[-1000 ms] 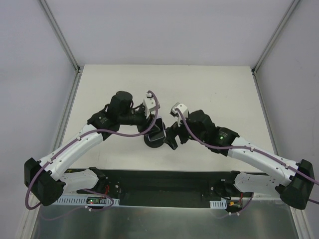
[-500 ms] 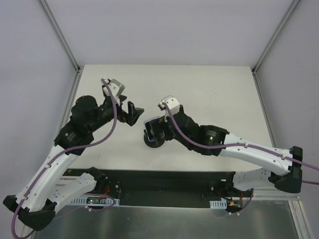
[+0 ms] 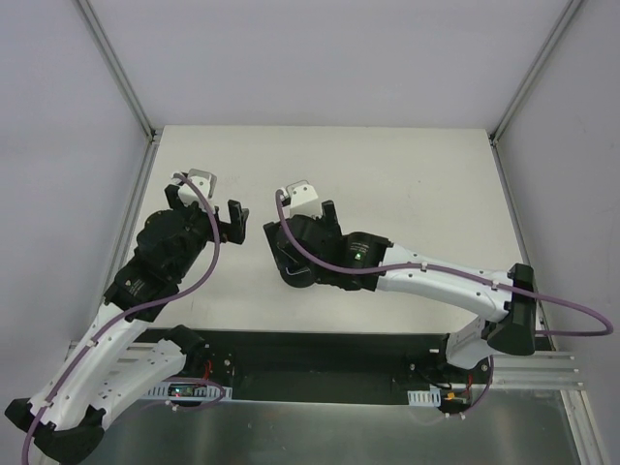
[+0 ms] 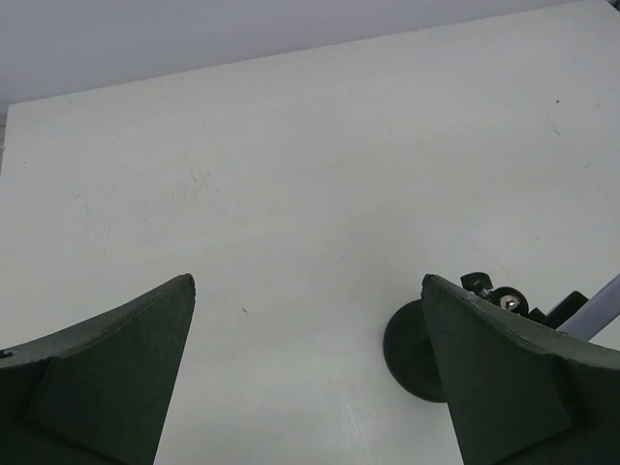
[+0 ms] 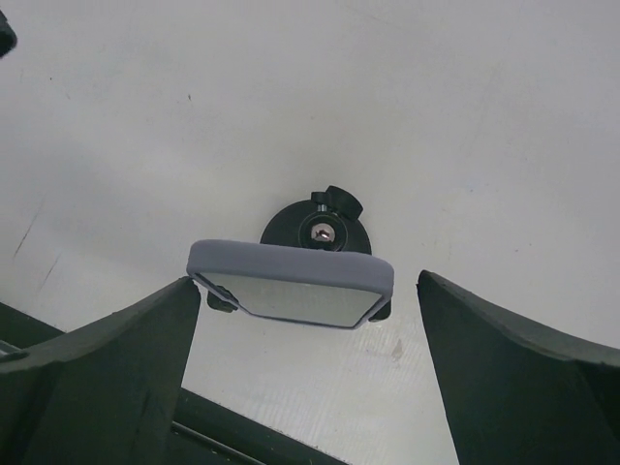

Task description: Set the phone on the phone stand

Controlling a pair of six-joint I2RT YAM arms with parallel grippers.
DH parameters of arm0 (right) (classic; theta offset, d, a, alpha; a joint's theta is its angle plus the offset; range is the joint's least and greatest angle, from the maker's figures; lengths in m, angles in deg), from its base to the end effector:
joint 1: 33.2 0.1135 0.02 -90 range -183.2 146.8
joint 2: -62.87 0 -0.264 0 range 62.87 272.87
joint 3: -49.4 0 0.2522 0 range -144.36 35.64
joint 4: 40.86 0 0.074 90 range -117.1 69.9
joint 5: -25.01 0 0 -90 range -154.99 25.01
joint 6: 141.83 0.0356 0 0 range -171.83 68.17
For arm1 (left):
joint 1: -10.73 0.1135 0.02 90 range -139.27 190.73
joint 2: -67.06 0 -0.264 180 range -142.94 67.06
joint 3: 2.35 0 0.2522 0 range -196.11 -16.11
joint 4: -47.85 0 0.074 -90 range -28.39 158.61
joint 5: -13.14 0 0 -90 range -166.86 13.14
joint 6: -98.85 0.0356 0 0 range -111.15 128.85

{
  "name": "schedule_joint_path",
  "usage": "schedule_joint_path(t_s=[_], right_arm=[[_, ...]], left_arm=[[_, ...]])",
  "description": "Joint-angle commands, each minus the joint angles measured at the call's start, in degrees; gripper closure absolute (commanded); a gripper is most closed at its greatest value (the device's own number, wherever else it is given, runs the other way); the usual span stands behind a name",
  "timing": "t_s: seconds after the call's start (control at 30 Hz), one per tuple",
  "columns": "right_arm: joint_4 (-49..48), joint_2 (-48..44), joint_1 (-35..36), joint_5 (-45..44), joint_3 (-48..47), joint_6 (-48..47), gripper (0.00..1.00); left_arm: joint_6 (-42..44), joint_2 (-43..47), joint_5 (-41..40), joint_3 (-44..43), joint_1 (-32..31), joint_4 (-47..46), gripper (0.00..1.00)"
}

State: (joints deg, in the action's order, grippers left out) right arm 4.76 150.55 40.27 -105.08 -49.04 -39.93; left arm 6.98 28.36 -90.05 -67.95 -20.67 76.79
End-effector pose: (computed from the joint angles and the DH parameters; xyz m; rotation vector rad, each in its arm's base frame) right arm 0.1188 0.3196 0.3665 -0.6934 1.9053 0.1708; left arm 0.1301 -0.0699 0.3888 0.2354 1.5945 -0.2651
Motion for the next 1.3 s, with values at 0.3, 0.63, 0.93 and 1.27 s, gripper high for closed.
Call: schedule_joint_path(t_s=[0.3, 0.63, 0.93, 1.27], right_arm=[[3.8, 5.6, 1.5, -5.2, -7.2, 4.9, 0.03], [9.4, 8.7, 2.3, -11.9, -9.4, 12.7, 0.13], [7.8, 8.6, 2.2, -14.0, -8.7, 11.1, 0.35], [5.6, 5.3, -0.7, -17.9, -5.6, 7.0, 0.99]], left_arm=[[-0.9, 1.7, 5.5, 2.7, 5.9, -4.7, 0.01], [-1.3, 3.3, 5.8, 3.6, 6.1, -4.8, 0.01], [-1.3, 3.9, 6.3, 3.8, 6.1, -4.7, 0.01], [-0.9, 4.0, 6.3, 3.8, 5.8, -4.8, 0.01]])
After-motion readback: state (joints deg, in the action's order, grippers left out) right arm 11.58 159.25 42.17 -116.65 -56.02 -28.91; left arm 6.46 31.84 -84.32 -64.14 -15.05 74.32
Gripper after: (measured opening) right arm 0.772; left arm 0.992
